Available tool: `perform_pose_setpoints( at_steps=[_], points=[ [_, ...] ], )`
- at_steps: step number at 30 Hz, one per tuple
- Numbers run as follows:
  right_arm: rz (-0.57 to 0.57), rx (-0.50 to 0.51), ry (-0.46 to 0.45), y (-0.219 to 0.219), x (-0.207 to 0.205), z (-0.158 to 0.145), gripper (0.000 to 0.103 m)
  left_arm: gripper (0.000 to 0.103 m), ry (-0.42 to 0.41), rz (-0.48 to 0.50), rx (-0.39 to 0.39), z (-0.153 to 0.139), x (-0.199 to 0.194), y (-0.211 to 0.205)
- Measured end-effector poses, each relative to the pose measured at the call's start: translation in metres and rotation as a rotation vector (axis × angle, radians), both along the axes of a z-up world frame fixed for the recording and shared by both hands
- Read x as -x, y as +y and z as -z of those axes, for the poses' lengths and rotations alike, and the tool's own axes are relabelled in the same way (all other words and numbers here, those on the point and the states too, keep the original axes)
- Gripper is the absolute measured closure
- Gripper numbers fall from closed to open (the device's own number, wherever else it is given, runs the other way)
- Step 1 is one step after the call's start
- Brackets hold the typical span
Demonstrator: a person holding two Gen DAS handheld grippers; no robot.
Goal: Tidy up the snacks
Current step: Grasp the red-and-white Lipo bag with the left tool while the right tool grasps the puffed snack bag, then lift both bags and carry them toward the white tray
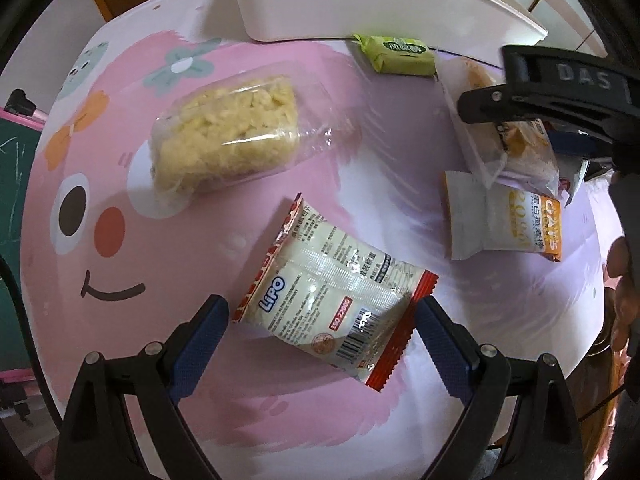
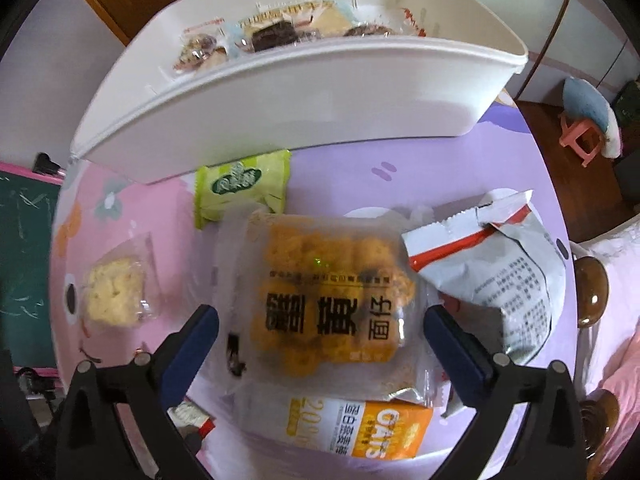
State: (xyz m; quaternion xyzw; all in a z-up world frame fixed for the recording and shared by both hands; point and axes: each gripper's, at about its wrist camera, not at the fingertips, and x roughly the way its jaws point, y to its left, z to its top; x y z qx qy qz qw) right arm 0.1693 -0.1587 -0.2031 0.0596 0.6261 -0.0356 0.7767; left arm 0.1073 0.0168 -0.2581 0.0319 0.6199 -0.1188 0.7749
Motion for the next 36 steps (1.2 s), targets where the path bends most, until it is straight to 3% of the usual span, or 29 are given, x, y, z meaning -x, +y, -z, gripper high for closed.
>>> perform_pose_setpoints(
  at_steps=[12,16,20,26,29,36],
  points=[
    [-0.119,0.129,0.008,0.035,-0.015,0.010,0.000,0.009,-0.019,0.033,-0.044,0.011,-0.010,-0.013],
    [-0.144,0.112,0.013,0.044,-0.013,0.012,0.000,0.014,-0.029,0.054,-0.065,0.010,-0.004,-0.023],
    [-0.132,0.093,-0.008,0.046,-0.007,0.006,0.017,0.036,-0.045,0.070,-0.060,0.004,0.002,-0.033],
    [-0.139,0.045,-0.020,0.047,-0.001,0.001,0.028,0.057,-0.048,0.062,-0.037,-0.003,0.004,-0.035],
    [-0.142,-0.020,-0.023,0.034,0.008,-0.008,0.031,0.086,-0.060,0.058,-0.021,-0.011,0.010,-0.034],
    [-0.142,-0.106,-0.037,0.026,0.030,-0.022,0.033,0.093,-0.074,0.028,0.014,-0.027,0.015,-0.019]
  ],
)
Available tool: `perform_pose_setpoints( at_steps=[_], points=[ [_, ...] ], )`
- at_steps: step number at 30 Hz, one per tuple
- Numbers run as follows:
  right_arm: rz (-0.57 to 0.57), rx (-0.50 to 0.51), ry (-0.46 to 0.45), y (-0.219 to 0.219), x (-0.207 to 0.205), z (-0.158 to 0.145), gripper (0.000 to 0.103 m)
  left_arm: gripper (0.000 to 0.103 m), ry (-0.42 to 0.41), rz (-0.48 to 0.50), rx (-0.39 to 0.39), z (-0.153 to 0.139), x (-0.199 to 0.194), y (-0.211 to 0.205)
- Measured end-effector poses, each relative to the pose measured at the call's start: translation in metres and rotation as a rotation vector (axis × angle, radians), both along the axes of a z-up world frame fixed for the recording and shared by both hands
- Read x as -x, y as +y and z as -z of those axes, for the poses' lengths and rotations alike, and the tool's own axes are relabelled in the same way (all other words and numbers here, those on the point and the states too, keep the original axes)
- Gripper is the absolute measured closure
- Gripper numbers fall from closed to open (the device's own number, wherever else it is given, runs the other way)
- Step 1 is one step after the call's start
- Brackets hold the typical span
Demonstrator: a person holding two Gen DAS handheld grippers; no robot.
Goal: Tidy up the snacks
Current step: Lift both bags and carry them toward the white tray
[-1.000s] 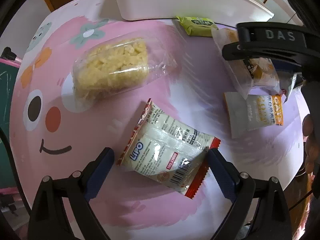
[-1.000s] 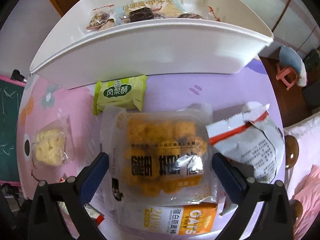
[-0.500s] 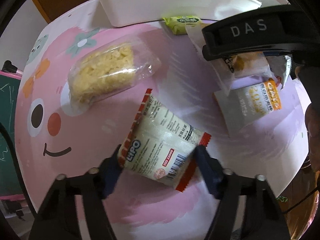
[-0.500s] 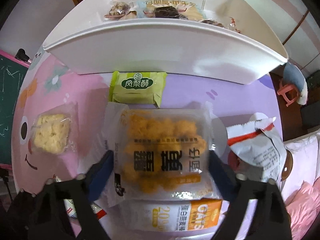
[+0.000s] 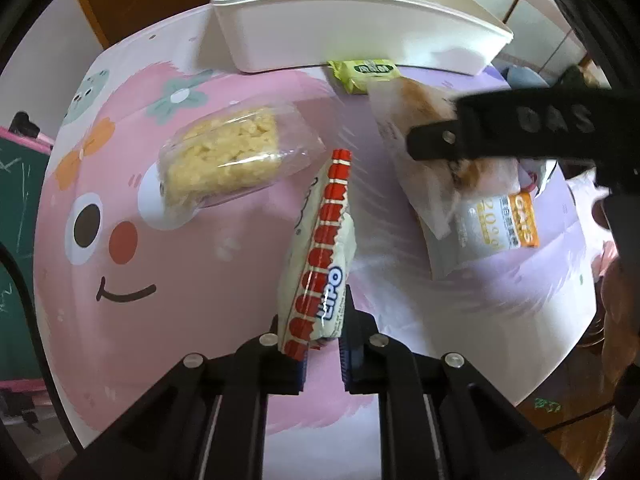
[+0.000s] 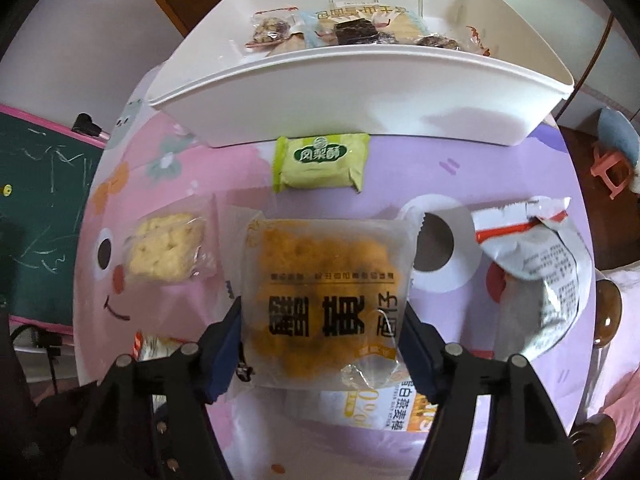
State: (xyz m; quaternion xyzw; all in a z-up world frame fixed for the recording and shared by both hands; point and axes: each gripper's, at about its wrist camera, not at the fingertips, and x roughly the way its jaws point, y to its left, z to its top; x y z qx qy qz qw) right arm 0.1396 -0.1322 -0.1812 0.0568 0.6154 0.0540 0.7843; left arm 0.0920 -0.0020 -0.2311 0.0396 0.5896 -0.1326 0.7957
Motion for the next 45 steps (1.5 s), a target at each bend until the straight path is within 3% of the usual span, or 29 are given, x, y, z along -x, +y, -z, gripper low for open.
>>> perform_pose_setpoints(
  at_steps=[8,20,32,45],
  points=[
    [0.013,-0.065,-0.037,-0.008,0.018,-0.026,0.033,0.094,0.021,-0.103,0.128,-0.011,-0.001,0.031],
    [0.004,-0.113,-0.105,-0.007,0.028,-0.062,0.033,0.094,-0.124,-0.131,0.196,-0.078,0.008,0.044],
    [-0.010,-0.145,-0.278,-0.014,0.027,-0.154,0.033,0.094,-0.275,-0.095,0.181,-0.182,-0.015,0.023],
    [0.016,-0.130,-0.434,-0.024,-0.006,-0.231,0.032,0.094,-0.386,-0.043,0.165,-0.250,-0.073,-0.004]
  ],
)
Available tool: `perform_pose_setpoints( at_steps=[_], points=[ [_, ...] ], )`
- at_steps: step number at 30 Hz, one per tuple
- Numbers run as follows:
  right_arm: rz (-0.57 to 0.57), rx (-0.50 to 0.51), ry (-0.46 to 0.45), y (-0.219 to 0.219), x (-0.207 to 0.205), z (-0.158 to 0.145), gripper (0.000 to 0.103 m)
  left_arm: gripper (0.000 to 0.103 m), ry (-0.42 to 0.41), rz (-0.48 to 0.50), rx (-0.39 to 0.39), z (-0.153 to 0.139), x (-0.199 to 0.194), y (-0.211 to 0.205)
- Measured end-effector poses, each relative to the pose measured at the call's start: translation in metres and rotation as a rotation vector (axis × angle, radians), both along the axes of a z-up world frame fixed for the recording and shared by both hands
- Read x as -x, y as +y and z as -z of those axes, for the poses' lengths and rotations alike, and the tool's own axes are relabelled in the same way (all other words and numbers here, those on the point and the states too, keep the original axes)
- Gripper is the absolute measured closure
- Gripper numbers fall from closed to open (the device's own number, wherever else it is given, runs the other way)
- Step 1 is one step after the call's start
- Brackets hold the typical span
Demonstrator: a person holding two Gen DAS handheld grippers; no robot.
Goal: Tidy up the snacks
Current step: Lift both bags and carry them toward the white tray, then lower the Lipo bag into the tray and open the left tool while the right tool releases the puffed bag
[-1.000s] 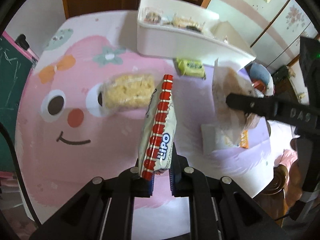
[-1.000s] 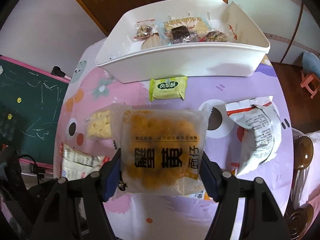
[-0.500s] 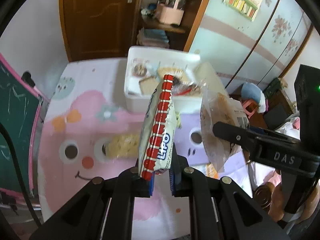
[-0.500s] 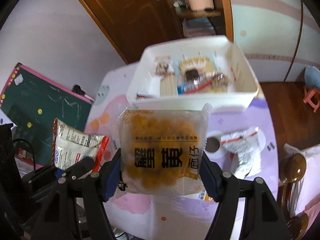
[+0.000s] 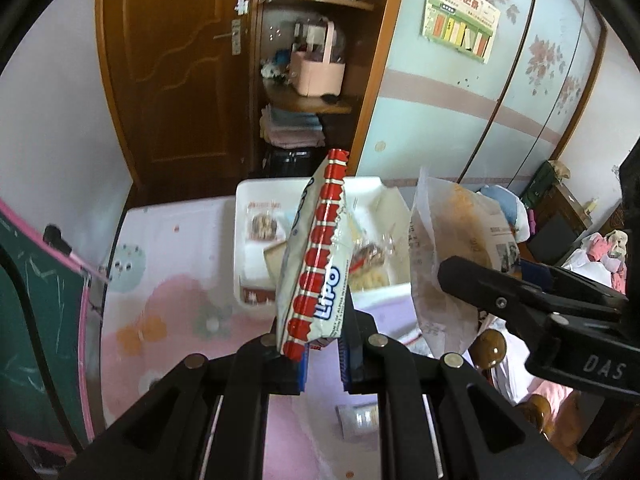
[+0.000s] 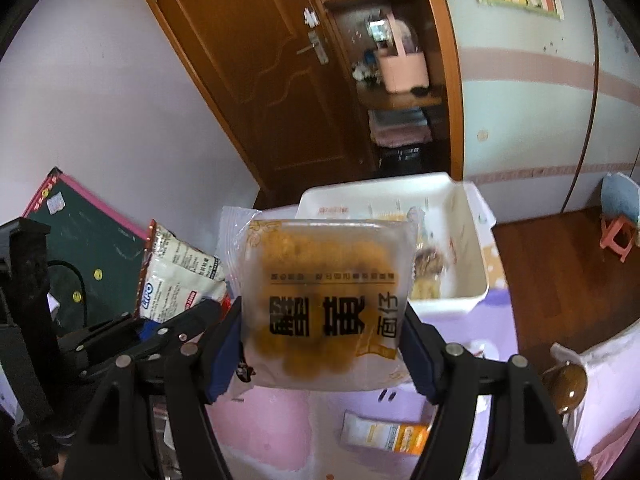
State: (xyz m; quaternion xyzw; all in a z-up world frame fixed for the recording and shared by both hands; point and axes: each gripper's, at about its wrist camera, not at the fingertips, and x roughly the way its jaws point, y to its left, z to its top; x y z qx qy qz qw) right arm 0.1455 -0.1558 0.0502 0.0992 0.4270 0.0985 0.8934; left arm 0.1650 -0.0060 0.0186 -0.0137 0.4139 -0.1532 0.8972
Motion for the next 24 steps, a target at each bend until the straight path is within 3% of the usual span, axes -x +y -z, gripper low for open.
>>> perform_pose_setpoints(
  at_steps=[12,24],
  points=[
    [0.096,0.065,-0.029,-0.004,-0.059,-0.015,0.030,0.094,-0.038,0.026,-0.034,-0.015,-0.077,-0.006],
    [0.180,0.096,0.014,-0.013,-0.120,0.008,0.029,0.094,0.028,0.048,-0.067,0.019,-0.153,-0.014]
  ],
)
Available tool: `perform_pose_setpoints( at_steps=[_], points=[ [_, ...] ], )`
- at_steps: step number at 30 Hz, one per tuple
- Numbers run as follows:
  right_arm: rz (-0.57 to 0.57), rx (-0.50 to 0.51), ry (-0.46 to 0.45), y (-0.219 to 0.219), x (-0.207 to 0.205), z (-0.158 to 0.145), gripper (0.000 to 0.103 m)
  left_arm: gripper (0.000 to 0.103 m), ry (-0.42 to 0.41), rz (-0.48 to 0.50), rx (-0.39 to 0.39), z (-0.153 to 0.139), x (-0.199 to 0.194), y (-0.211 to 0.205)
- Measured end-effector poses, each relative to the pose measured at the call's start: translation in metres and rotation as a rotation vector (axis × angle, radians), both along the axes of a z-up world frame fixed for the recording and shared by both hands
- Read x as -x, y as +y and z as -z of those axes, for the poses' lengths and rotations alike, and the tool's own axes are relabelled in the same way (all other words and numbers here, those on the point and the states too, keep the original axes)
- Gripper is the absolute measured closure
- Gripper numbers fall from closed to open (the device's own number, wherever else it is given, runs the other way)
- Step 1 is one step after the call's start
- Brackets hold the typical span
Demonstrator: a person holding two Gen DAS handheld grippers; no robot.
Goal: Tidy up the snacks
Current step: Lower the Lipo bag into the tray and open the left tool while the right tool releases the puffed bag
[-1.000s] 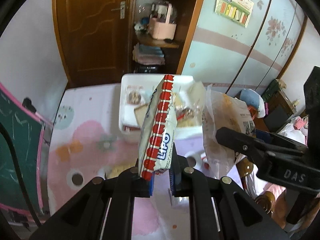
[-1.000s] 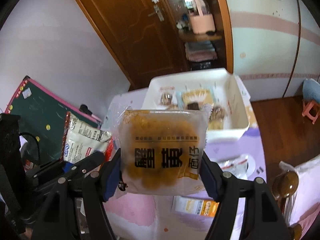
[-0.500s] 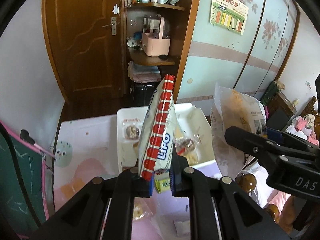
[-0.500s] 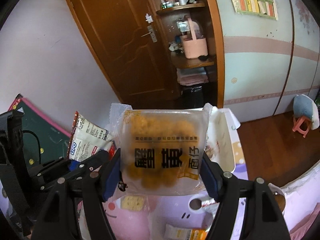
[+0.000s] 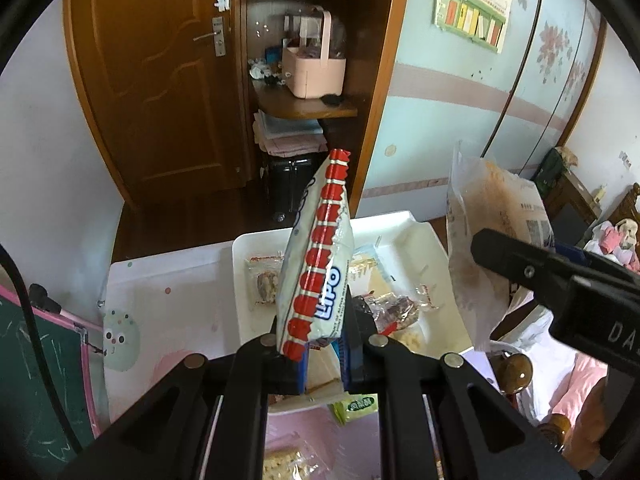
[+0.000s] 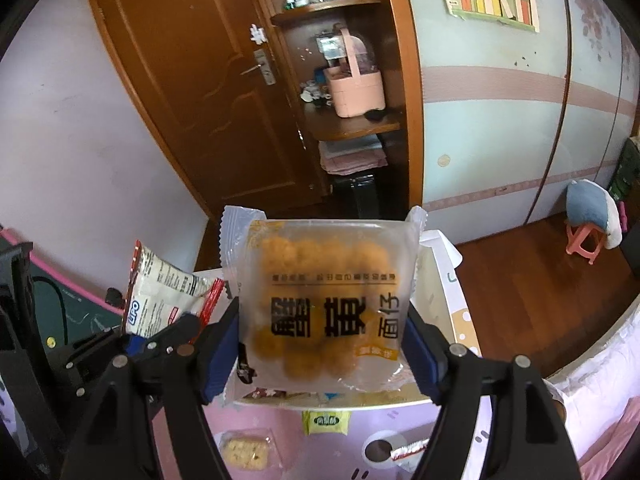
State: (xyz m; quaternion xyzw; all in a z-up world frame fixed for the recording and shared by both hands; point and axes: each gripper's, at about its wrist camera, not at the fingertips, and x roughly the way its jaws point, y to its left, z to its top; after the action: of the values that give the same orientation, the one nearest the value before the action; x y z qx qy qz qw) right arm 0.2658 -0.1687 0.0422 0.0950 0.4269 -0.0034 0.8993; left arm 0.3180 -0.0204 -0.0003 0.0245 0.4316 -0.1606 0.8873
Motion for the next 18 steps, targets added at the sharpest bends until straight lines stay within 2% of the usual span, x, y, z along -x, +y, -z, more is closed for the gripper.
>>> perform_pose_setpoints(
  at_steps=[8,18],
  points=[
    [0.041,0.008,0.070,-0.006,-0.031,0.030,0.028,0.093,0.060,0.006,-0.024,0.034,-0.034,-0.006],
    [0.073,0.024,0.151,-0.015,-0.058,0.067,0.027,0.093,0.121,0.008,-0.050,0.068,-0.057,-0.015]
  ],
)
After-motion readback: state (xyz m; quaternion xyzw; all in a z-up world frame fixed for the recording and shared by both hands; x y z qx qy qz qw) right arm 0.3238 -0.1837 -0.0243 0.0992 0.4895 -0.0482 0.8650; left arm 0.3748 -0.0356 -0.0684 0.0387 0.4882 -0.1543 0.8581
